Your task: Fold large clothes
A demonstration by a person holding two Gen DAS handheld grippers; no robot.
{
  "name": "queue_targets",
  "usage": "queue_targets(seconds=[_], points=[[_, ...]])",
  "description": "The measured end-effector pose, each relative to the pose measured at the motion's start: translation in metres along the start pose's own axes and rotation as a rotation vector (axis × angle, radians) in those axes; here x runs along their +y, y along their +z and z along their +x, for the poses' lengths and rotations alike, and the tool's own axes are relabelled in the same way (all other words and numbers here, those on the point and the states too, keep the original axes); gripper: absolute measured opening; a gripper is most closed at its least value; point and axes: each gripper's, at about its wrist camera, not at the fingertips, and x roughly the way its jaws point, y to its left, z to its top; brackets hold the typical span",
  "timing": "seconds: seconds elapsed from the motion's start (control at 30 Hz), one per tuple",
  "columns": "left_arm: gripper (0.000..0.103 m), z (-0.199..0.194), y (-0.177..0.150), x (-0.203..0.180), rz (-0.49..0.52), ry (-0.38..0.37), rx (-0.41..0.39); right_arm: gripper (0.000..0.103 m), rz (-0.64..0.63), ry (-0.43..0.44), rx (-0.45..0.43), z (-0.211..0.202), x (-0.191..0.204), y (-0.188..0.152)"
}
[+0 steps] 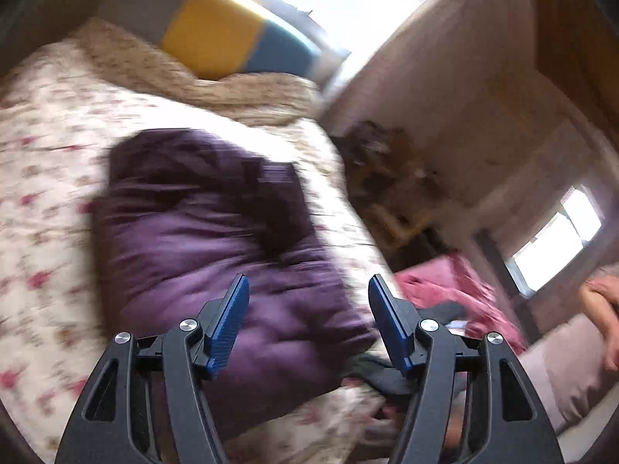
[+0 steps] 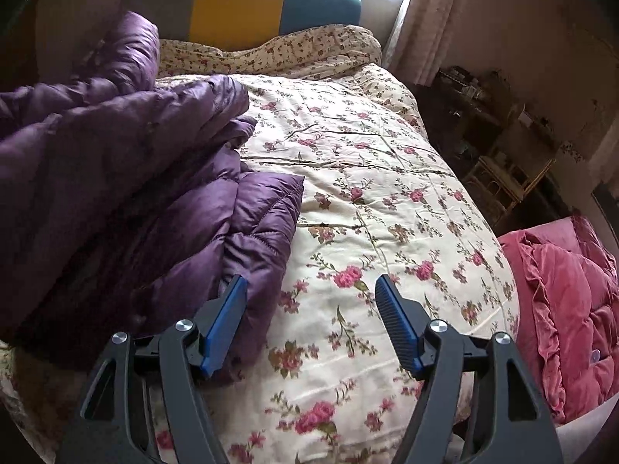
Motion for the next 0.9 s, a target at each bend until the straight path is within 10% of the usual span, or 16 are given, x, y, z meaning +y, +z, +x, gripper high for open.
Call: queue_targets(seconds=[0.23, 0.9], points=[[0.059, -0.007, -0.037, 0.087, -0.118, 0.281, 0.019, 0.069, -0.011, 0.065, -0.038, -0.047, 0.011, -0.005], [0.043, 0.009, -0.072, 0.056, 0.088, 0.280, 0.044, 0.070, -0.083, 0.219, -0.201, -0.130, 0.080, 0.015]])
